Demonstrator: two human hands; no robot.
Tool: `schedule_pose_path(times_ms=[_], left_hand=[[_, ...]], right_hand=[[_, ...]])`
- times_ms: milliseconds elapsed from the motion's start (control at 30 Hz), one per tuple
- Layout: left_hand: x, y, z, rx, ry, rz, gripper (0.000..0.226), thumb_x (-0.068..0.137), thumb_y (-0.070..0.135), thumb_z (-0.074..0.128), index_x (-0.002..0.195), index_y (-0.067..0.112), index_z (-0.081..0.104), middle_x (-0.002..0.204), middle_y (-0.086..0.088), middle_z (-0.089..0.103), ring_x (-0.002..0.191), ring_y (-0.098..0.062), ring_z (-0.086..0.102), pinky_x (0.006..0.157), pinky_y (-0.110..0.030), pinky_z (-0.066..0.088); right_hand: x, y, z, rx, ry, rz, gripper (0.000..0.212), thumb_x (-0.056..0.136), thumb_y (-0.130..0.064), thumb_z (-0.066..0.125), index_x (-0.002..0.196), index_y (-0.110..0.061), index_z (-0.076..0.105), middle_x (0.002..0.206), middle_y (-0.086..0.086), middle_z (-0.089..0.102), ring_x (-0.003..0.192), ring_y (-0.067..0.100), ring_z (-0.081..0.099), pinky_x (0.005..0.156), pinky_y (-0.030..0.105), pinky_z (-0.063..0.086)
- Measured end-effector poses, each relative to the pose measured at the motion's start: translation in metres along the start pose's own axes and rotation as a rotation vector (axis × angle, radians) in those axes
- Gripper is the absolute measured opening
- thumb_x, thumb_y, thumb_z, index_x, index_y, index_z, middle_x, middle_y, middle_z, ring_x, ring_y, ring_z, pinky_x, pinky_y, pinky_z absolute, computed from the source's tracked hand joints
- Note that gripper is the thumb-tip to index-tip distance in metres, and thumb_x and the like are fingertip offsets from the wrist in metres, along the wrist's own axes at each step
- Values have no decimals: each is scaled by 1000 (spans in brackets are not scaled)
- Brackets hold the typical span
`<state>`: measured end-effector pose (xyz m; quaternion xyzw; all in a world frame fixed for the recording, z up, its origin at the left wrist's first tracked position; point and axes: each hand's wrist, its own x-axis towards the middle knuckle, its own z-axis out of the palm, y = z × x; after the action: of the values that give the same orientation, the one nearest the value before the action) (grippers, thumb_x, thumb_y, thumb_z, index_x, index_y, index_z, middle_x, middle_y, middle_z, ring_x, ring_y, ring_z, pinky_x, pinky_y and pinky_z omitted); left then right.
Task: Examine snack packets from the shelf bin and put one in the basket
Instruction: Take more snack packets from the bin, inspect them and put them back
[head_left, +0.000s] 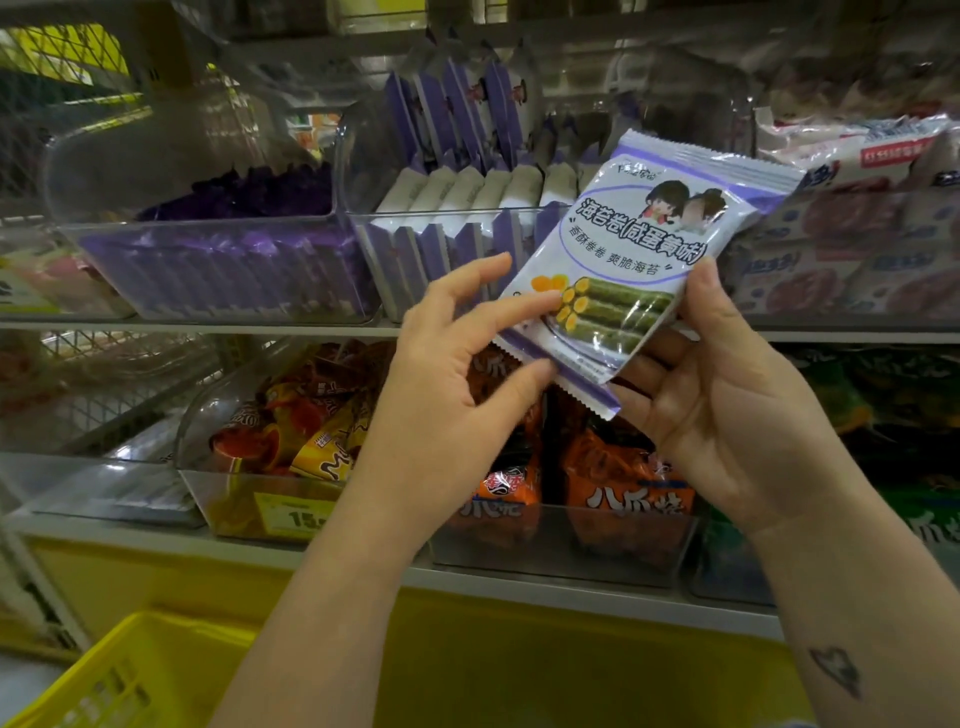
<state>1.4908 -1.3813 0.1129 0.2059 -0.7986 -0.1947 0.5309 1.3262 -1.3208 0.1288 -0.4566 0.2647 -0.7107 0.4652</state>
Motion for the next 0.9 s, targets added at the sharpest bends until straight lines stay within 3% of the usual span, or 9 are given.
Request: schedule_pose_path(times_ms=[67,133,267,333,400,533,667,767,900], left_hand=[[-1,4,0,-7,-59,-32,41,82,43,67,122,46,56,140,23,42,136,4,33,111,-15,30],[0,6,0,-42,-95,-77,45,80,54,63,124,50,54,140,27,41,136,7,31,109,-16,30],[0,4,7,-100,-142,-122,57,81,58,59,135,53,44,144,27,36,133,14,30,105,-6,31],[0,2,9,-187,-177,-147,60,83,53,61,139,53,40,145,24,39,135,5,35,110,-24,37],[1,-1,8,-322,-208,-182,56,85,44,63,138,48,44,141,17,50,131,-5,48,106,-37,44],[0,-8,3,-720,-315,-302,47,86,32,64,133,33,56,126,3,65,115,-13,61,90,-26,51],[-4,-14,6,-987,-490,-456,40,89,29,60,129,25,61,130,-7,63,117,-23,61,94,-34,53],[-4,-20,8,-940,-475,-502,40,88,32,57,127,27,63,130,-5,64,118,-23,62,90,-34,54],[-1,-24,12,-726,-291,-451,40,86,38,58,126,33,61,122,1,68,115,-19,64,89,-38,55]], right_hand=[[-1,0,1,-25,6,-33,43,81,-42,54,114,-17,66,113,10,72,101,25,71,68,32,60],[-2,0,1,-78,13,-68,39,80,-40,57,110,-16,64,109,8,73,97,23,72,64,29,59],[-4,6,4,-221,-29,-96,46,69,-42,68,111,-24,61,108,0,73,99,18,70,68,32,58],[-4,9,4,-265,-53,-82,50,71,-44,65,117,-24,58,104,-3,73,96,13,70,70,31,57],[-3,8,3,-302,-70,-62,52,80,-47,54,124,-20,54,108,-1,72,98,15,69,75,33,58],[0,6,-1,-373,-17,-58,54,83,-51,46,129,-24,55,118,0,69,111,15,65,93,40,51],[1,8,-3,-266,3,-36,48,81,-36,54,123,-14,58,108,-1,72,103,15,68,80,30,58],[1,8,-7,-212,54,-62,49,73,-29,63,120,-16,58,104,-1,74,98,16,71,71,28,59],[1,10,-12,-317,87,-142,49,67,-30,69,114,-25,56,100,-7,74,96,15,71,72,31,59]])
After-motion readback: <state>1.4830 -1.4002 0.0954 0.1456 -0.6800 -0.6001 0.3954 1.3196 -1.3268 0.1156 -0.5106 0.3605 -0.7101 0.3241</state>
